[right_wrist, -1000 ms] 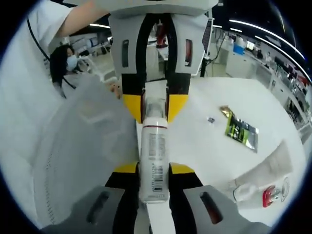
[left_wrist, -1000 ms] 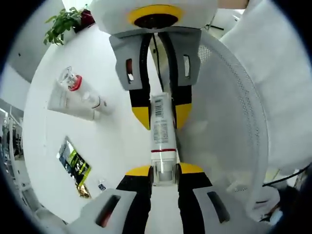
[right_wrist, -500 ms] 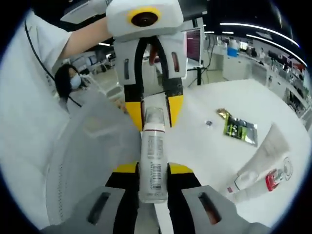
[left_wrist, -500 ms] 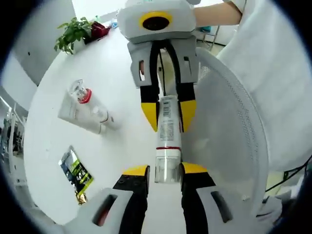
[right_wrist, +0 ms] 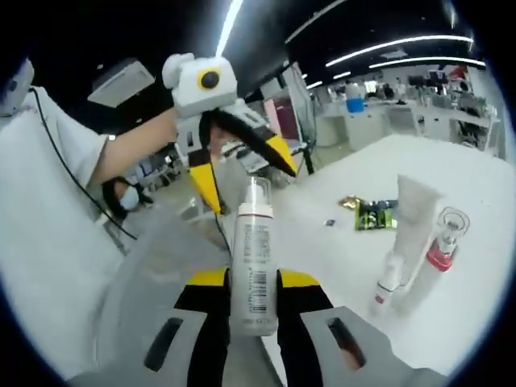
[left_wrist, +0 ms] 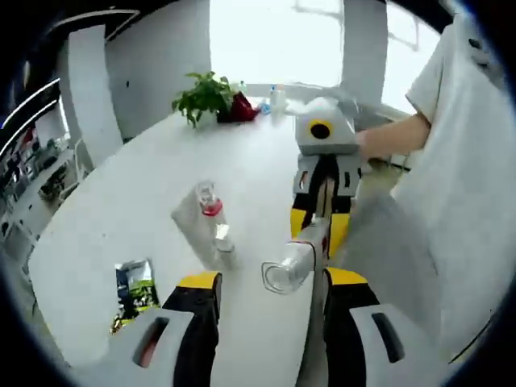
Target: Arrange the skincare products in the storage area until every visible bottle or jar stands upright without overlapping.
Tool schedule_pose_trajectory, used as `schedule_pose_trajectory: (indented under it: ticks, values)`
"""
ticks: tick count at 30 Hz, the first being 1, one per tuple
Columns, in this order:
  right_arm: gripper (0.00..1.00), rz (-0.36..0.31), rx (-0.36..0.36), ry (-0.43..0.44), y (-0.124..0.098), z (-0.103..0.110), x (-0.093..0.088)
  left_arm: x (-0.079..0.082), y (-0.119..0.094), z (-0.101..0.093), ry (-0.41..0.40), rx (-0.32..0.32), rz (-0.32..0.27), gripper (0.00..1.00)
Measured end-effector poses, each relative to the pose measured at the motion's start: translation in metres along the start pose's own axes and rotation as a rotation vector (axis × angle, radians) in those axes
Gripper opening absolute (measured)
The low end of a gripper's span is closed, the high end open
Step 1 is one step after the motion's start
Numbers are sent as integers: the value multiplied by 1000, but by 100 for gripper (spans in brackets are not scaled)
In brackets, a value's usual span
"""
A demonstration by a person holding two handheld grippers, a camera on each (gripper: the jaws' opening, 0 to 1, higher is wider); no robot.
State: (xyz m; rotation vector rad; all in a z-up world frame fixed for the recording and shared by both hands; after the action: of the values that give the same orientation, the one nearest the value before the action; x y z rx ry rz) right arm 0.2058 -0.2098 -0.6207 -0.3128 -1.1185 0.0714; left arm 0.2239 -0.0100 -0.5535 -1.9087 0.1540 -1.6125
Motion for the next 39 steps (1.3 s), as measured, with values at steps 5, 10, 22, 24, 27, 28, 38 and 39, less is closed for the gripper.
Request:
schedule_pose_trajectory:
  ticks: [5, 10, 22, 24, 27, 28, 38, 39]
  values:
    - [21, -116, 41, 32, -11, 0, 7, -4, 6, -15, -238, 16, -276, 49]
    - [21, -252, 82, 91, -14, 2, 17, 2, 11, -23, -361, 9, -496, 42]
    - [21, -415, 144, 172, -3, 12, 25, 4, 25, -37, -453, -38, -609, 34]
    - [21, -427, 151, 190, 1, 13, 23, 4, 27, -39, -470, -46, -621, 32]
    - [21, -438, 160, 209, 5, 15, 22, 4, 30, -44, -488, -64, -647, 29]
    - [21, -448, 168, 220, 7, 17, 22, 4, 30, -46, -497, -72, -665, 29]
    - [22, -459, 153, 233, 7, 22, 21, 1, 30, -46, -591, -49, -687, 20]
    - [22, -458, 126, 213, 6, 21, 20, 2, 30, -45, -595, -42, -674, 20]
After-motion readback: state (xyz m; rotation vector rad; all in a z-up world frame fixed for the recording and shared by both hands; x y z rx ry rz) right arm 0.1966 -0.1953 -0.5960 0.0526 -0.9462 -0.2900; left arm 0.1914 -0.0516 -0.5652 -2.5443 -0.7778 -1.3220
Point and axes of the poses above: the point that each gripper's makers call its tool centre point, and the gripper's own axes: y roughly forward along the fingers, z roughly to its left, x roughly out of its top, the point moved 9 cm from there along -y, roughly backward along the fingers, and after that the axes turned 3 degrees about y, right-handed, at the moved point
